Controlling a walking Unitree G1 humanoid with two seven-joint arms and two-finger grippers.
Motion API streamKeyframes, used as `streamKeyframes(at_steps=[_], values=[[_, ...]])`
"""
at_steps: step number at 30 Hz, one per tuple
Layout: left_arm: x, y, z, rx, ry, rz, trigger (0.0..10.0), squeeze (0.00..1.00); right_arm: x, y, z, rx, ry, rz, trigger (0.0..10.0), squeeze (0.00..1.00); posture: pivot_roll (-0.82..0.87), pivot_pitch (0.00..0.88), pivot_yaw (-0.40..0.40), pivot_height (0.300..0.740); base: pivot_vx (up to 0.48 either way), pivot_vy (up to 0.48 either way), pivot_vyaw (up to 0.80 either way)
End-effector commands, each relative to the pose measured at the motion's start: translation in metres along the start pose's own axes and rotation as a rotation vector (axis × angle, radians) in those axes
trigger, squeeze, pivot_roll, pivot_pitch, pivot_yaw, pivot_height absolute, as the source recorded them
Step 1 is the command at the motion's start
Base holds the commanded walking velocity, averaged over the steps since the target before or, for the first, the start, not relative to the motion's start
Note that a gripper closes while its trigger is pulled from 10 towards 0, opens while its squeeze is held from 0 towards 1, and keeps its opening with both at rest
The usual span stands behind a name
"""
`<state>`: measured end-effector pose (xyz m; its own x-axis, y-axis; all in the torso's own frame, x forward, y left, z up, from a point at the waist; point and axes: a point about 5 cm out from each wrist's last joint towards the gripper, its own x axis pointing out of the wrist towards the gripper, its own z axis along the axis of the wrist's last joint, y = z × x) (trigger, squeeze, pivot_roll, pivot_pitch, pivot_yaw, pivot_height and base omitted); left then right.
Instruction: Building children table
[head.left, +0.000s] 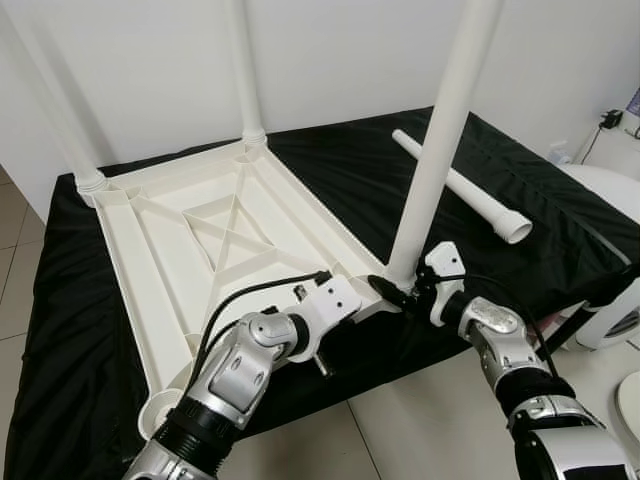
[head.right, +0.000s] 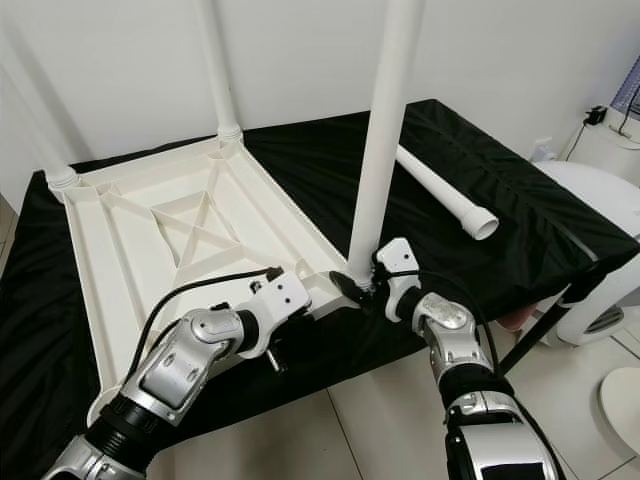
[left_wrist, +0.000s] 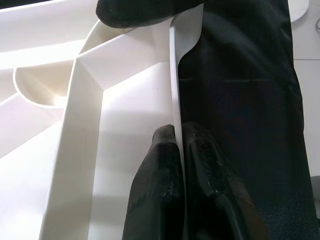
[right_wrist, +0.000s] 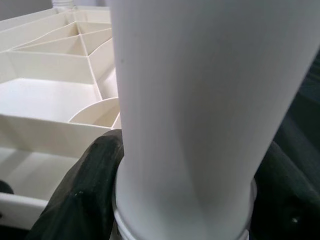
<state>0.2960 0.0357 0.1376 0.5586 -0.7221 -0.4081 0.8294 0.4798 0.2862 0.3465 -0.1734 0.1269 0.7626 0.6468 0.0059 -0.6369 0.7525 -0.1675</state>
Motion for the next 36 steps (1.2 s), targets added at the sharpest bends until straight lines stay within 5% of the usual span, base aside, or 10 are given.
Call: streamKeyframes(at_steps=[1,15,21,36], values=[[0.0,0.003,0.005,0.023,-0.016,0.038,10.0,0.0,0.0,0.006,-0.004,0.043,-0.016,-0.028,10.0,0.0,-0.13,0.047,0.06,0.74,0.0,0.0,0.0],[0.0,0.0,0.005,0.013,-0.018,0.035,10.0,0.0,0.013,0.026,-0.002,0.133,-0.084,-0.216,10.0,0.0,-0.12,0.056,0.049,0.74,0.0,0.0,0.0],[0.0,0.0,0.004,0.009,-0.018,0.037,10.0,0.0,0.03,0.048,0.007,0.142,-0.103,-0.338,10.0,0.0,-0.12,0.054,0.044,0.74,0.0,0.0,0.0],[0.0,-0.004,0.004,0.013,-0.021,0.028,10.0,0.0,0.051,0.063,0.015,0.155,-0.038,-0.621,10.0,0.0,-0.12,0.041,0.036,0.74,0.0,0.0,0.0]])
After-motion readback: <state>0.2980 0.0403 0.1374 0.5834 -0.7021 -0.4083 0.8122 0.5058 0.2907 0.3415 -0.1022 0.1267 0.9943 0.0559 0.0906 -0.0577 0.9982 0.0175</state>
